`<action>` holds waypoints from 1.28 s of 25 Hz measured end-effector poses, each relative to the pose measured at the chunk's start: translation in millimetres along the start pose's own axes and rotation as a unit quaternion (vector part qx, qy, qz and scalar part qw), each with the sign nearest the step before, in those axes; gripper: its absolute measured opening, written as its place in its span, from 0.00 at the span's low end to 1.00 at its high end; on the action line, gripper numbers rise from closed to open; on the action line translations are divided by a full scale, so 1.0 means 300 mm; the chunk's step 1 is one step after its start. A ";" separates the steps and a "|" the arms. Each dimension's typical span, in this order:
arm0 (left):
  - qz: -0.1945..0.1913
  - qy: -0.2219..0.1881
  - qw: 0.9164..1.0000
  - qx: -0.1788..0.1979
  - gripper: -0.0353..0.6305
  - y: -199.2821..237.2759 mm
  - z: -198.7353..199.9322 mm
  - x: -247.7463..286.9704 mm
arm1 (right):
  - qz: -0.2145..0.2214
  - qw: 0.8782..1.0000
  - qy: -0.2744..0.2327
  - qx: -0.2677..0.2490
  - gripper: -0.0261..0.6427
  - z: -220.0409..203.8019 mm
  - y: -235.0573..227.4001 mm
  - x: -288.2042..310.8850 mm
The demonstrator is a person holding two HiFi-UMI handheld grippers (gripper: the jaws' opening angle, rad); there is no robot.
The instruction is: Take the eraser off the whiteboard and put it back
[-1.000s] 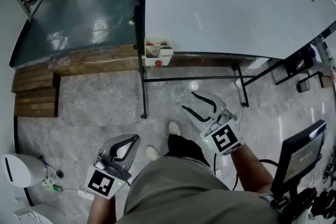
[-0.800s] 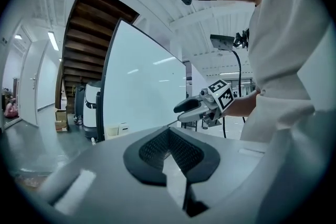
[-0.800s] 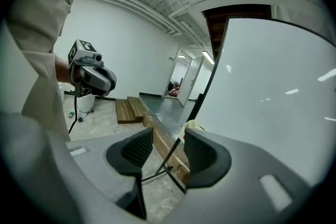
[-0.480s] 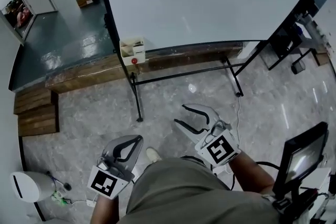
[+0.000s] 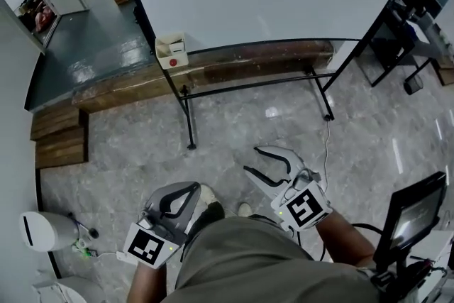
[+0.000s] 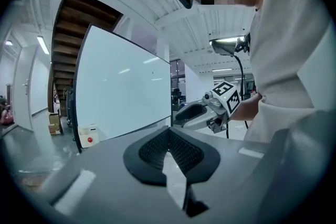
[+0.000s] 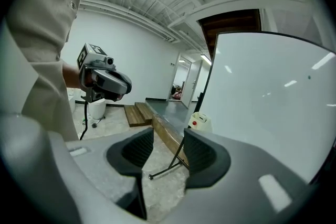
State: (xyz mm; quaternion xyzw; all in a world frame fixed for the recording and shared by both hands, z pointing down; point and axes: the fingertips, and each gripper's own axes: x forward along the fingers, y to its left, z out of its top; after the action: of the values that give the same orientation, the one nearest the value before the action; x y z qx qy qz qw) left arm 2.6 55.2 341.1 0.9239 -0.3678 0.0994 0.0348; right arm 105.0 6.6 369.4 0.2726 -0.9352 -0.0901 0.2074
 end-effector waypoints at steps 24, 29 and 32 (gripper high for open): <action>-0.027 -0.017 0.999 0.017 0.06 -0.101 -0.124 -0.687 | -0.029 0.999 0.006 0.020 0.31 0.220 0.687 0.002; -0.045 -0.006 0.999 0.011 0.06 -0.067 -0.211 -0.879 | -0.050 0.998 0.002 0.026 0.31 0.313 0.865 0.054; -0.055 0.000 0.998 0.016 0.06 -0.062 -0.242 -0.948 | -0.060 0.998 0.013 0.030 0.31 0.332 0.940 0.047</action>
State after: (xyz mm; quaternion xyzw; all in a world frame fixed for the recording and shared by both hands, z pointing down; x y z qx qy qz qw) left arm -197.9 270.0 352.7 0.9432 -0.3149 0.1032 0.0250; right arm -82.6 239.8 364.1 0.3358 -0.9164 -0.0710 0.2058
